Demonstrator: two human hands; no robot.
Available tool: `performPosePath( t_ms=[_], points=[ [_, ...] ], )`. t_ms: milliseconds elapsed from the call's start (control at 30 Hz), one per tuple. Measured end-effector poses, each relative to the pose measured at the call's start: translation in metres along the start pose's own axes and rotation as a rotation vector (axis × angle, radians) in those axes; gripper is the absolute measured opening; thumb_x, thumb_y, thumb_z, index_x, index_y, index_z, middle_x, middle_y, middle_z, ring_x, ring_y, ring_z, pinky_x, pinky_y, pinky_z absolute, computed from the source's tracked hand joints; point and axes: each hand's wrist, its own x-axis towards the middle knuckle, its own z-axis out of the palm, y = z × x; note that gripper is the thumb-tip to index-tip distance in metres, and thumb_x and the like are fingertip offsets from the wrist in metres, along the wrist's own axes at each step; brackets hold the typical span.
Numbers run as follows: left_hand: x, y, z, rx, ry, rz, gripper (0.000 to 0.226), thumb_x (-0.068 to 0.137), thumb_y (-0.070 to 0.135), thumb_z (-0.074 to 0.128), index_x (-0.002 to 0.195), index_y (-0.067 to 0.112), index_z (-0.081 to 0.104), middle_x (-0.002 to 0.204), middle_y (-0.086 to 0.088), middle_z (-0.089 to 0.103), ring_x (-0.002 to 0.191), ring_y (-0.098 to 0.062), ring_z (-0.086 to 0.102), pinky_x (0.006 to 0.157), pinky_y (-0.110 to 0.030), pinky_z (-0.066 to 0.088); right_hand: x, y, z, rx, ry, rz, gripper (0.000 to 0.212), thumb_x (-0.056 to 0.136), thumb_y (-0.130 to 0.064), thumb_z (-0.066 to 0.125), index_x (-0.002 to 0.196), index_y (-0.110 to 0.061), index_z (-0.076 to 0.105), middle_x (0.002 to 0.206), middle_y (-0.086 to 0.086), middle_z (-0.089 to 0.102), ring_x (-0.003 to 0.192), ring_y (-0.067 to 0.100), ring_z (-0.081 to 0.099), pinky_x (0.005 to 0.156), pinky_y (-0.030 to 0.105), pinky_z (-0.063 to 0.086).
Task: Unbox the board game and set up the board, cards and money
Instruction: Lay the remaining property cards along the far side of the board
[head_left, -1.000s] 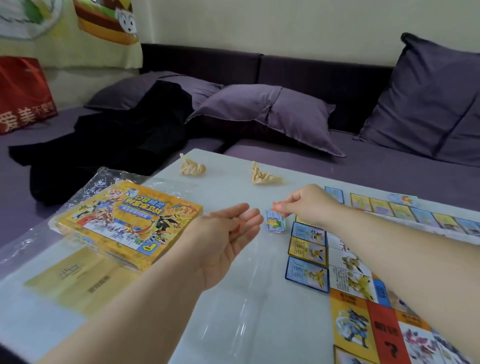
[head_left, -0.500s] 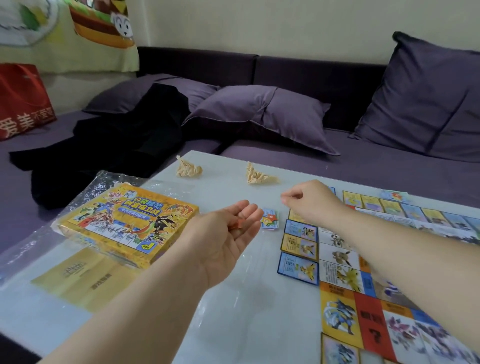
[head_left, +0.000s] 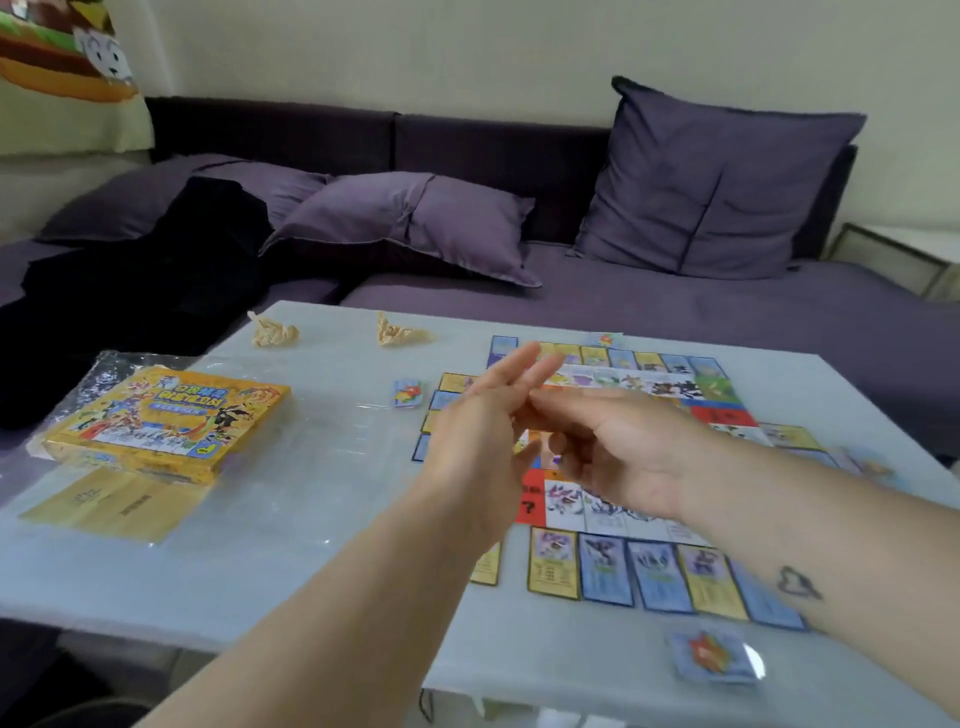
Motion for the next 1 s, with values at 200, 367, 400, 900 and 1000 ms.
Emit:
performPosePath(
  t_ms=[200,367,400,900,1000],
  points=[
    [-0.017,-0.026,0.08,0.283,-0.156,0.031,0.037,0.096,0.003,0.037,0.109,0.029,0.06,0.117,0.013,0.065,0.099,-0.006,0.06,0.09,-0.027,0.043,-0.06,0.005,-0.074,0.104,0.205,-0.138,0.011,0.088,-0.011,0.062,0.08,-0.013,0.069,0.073,0.0,0.066,0.051,0.005,0.043,0.049,0.015,0.038],
    [-0.027,-0.065,0.134,0.568,-0.208,0.062,0.02,0.093,0.01,0.054,0.093,0.027,0.063,0.091,0.002,0.072,0.095,-0.022,0.067,0.085,-0.031,0.052,-0.101,0.033,-0.146,0.063,0.389,-0.243,0.008,0.083,-0.012,0.067,0.077,-0.013,0.072,0.085,0.008,0.069,0.06,0.008,0.048,0.058,0.02,0.038],
    [-0.027,-0.073,0.143,0.616,-0.217,0.069,0.019,0.092,0.011,0.056,0.087,0.028,0.064,0.086,0.004,0.072,0.093,-0.025,0.067,0.085,-0.034,0.053,-0.107,0.038,-0.158,0.031,0.416,-0.262,0.008,0.082,-0.013,0.069,0.076,-0.014,0.073,0.085,0.006,0.071,0.065,0.009,0.053,0.062,0.022,0.039],
    [0.034,-0.185,0.237,0.688,-0.337,-0.155,0.014,0.086,0.002,0.064,0.081,0.015,0.063,0.078,-0.003,0.07,0.073,-0.01,0.066,0.068,-0.02,0.053,-0.125,0.062,-0.306,-0.104,0.918,-0.366,0.014,0.089,-0.026,0.061,0.08,-0.021,0.071,0.073,-0.013,0.07,0.055,-0.005,0.05,0.055,0.005,0.04],
    [0.056,-0.214,0.252,0.848,-0.353,-0.083,0.011,0.086,0.005,0.064,0.082,0.015,0.063,0.073,0.005,0.067,0.07,-0.005,0.062,0.068,-0.019,0.05,-0.124,0.071,-0.335,-0.114,1.07,-0.364,0.013,0.089,-0.021,0.061,0.082,-0.014,0.071,0.071,-0.008,0.068,0.051,-0.009,0.052,0.057,0.003,0.04]
  ],
)
